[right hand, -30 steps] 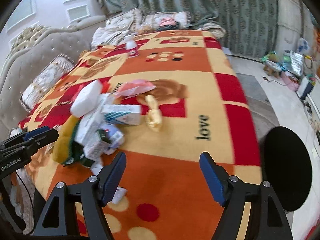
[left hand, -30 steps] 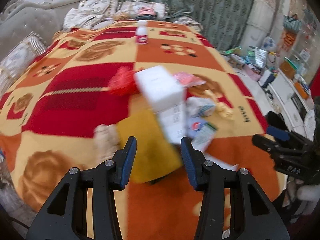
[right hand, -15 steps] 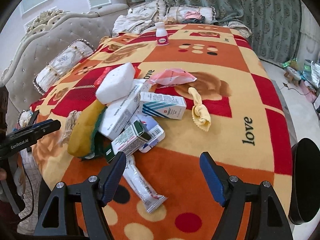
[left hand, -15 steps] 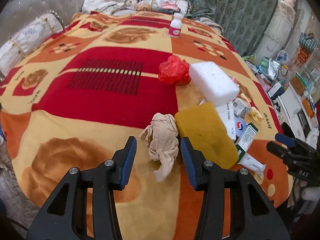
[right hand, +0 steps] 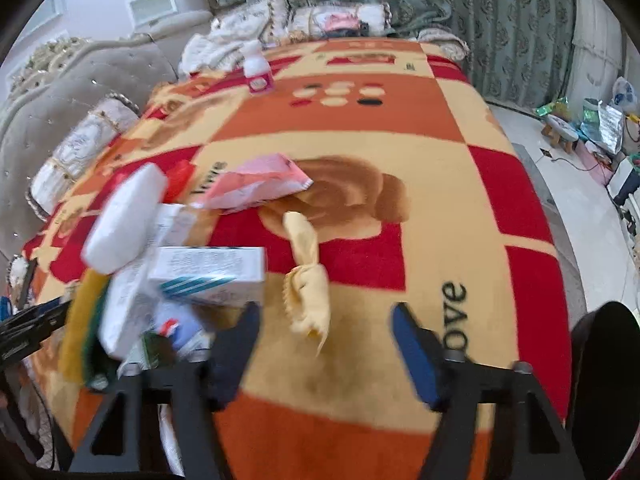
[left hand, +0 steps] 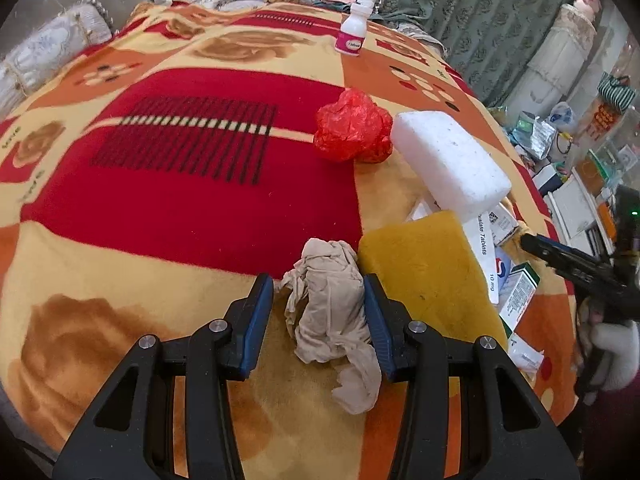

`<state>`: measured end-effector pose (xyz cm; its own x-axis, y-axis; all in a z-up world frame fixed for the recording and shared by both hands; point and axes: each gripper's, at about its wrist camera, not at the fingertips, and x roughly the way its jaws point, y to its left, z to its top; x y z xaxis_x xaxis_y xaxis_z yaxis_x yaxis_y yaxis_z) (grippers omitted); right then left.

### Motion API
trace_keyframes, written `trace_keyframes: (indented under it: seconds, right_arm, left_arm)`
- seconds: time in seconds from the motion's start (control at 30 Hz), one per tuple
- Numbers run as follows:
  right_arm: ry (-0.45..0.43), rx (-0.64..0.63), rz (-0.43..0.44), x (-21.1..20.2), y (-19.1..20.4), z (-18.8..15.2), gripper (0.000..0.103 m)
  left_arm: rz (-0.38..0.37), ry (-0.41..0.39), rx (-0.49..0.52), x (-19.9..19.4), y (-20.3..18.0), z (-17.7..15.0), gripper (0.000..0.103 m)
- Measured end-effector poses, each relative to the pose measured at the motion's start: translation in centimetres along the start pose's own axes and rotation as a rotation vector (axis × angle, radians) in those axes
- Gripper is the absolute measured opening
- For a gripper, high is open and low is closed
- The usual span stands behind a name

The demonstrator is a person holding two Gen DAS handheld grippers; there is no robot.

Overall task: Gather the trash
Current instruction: 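Grasp the beige stocking with the left tool while the right tool grasps the yellow cloth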

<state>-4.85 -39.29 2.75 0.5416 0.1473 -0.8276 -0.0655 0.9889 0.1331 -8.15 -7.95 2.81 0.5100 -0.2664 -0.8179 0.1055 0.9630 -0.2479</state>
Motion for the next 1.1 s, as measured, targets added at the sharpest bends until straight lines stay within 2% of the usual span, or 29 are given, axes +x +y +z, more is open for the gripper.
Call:
trace_keyframes:
  seconds: [0.07,0.1,0.13,0.2,0.33,0.53,0.83,0.87,0.9,0.97,1.03,1.07,1.1]
  right_arm:
    - [0.012,-0.003,-0.006,0.9,-0.1,0.3,0.048]
    - [0.016,-0.004,0.0,1.4,-0.1,0.4,0.045]
    - [0.018,-0.005,0.001,1.6,-0.1,0.4,0.042]
    - [0.007,-0.019,-0.015,1.7,0.1,0.4,0.022]
    - [-0.007,-0.014,-0.019,0.7,-0.3,-0.1,0.014]
    - [-0.051,0.03,0.027,-3.1,-1.3,-2.1,0.014]
    - [-0.09,0.025,0.029,-5.8,-1.4,-3.6,0.014]
    - [-0.094,0.025,0.021,-5.7,-1.5,-3.4,0.02]
    - [-0.084,0.023,0.011,-5.3,-1.5,-3.0,0.042]
    - [-0.072,0.017,-0.005,-4.2,-1.6,-2.4,0.06]
    - [-0.062,0.01,-0.013,-3.2,-1.6,-1.9,0.06]
    - [-0.05,0.004,-0.025,-2.2,-1.6,-1.5,0.055]
    - [-0.042,0.002,-0.024,-1.6,-1.6,-1.3,0.045]
  left_arm:
    - [-0.027,0.018,-0.018,0.4,0.3,0.0,0.042]
    - [-0.042,0.019,-0.024,0.3,0.4,0.0,0.031]
    - [-0.058,0.023,-0.026,0.2,0.4,0.0,0.026]
    - [-0.065,0.021,-0.023,-0.3,0.2,0.1,0.024]
    - [-0.059,-0.029,0.003,-2.7,-0.4,0.3,0.023]
    - [-0.058,-0.122,0.035,-6.8,-2.1,1.2,0.023]
    - [-0.131,-0.133,0.121,-7.8,-7.5,0.5,0.023]
    - [-0.135,-0.132,0.126,-7.8,-7.9,0.3,0.023]
    - [-0.138,-0.13,0.13,-7.8,-8.2,0.2,0.023]
    - [-0.143,-0.123,0.135,-7.6,-8.7,0.1,0.023]
    - [-0.147,-0.116,0.138,-7.4,-9.3,0.0,0.023]
    - [-0.148,-0.114,0.14,-7.4,-9.5,-0.2,0.023]
    - [-0.151,-0.11,0.142,-7.2,-9.8,-0.2,0.023]
